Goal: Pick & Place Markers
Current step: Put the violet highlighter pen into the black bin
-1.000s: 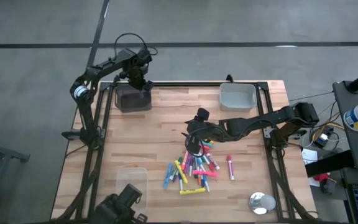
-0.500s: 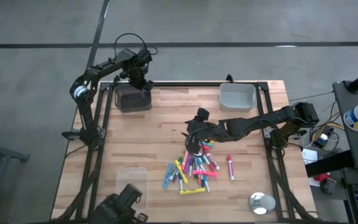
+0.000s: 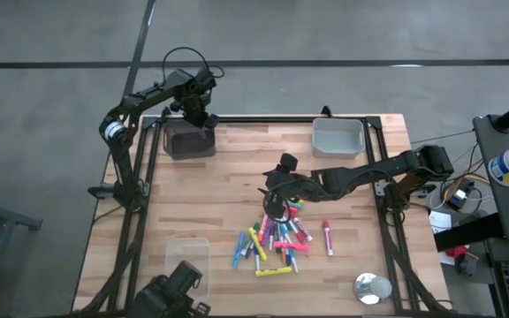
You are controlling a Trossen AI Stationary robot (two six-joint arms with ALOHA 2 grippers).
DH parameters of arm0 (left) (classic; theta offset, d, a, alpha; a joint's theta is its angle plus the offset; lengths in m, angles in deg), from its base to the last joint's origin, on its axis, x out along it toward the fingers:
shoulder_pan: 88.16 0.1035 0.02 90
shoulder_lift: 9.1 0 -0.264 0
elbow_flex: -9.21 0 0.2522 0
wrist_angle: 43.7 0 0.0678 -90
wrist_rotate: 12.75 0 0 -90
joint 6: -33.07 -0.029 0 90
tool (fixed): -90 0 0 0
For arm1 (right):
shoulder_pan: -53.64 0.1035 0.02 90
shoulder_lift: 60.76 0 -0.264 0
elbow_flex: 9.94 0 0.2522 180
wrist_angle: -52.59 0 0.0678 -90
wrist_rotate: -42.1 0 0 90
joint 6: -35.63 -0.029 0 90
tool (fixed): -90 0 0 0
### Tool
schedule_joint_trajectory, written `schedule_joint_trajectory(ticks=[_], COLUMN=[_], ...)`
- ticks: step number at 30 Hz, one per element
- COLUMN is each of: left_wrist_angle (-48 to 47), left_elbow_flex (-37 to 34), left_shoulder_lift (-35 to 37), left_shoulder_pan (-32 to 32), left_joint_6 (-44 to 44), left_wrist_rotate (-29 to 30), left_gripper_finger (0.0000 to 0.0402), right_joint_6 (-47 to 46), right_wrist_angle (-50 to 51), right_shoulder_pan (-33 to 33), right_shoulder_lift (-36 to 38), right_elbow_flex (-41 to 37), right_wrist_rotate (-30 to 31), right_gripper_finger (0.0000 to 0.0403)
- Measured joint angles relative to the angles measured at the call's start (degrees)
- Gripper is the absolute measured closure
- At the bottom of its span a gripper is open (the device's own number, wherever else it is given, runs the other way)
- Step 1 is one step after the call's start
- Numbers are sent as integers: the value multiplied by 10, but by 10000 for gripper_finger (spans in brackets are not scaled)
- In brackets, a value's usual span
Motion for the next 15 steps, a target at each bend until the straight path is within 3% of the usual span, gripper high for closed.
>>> schedule_joint_trajectory(ticks=[15], left_wrist_angle=[0], left_elbow_flex=[0], left_shoulder_lift=[0], left_shoulder_pan=[0], left_joint_6=[7], left_wrist_rotate=[-5], left_gripper_finger=[325], right_joint_6=[0], right_wrist_angle=[0], right_shoulder_pan=[0], right_shoulder_lift=[0], right_elbow_flex=[0], right_wrist_rotate=[0], right_gripper_finger=[170])
